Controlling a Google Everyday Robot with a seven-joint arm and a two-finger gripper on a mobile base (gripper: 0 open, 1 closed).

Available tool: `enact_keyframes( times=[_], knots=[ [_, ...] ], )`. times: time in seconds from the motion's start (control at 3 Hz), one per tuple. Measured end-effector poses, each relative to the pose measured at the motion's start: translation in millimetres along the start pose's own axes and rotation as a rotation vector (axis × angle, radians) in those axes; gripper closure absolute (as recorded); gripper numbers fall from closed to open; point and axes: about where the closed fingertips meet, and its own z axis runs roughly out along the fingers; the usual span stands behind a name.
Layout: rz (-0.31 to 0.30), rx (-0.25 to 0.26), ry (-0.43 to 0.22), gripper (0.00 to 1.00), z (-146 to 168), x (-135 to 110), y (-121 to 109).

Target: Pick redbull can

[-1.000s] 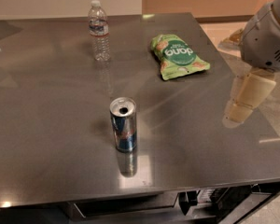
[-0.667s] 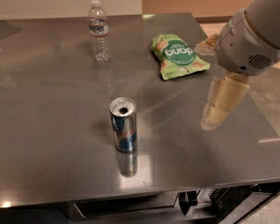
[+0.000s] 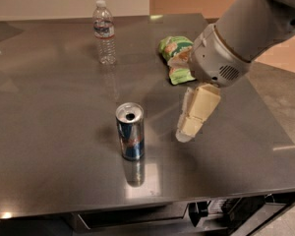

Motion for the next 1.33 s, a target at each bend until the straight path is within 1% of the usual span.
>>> enact_keyframes(
  times=[0.33,0.67,1.33],
  knots=[
    [-0.017,-0.041,-0.048,0.00,22,-20,0],
    [-0.028,-0.079,-0.087,0.00,40,-32,5],
    [-0.052,-0.136,-0.145,0.00,63,-52,17]
  ],
)
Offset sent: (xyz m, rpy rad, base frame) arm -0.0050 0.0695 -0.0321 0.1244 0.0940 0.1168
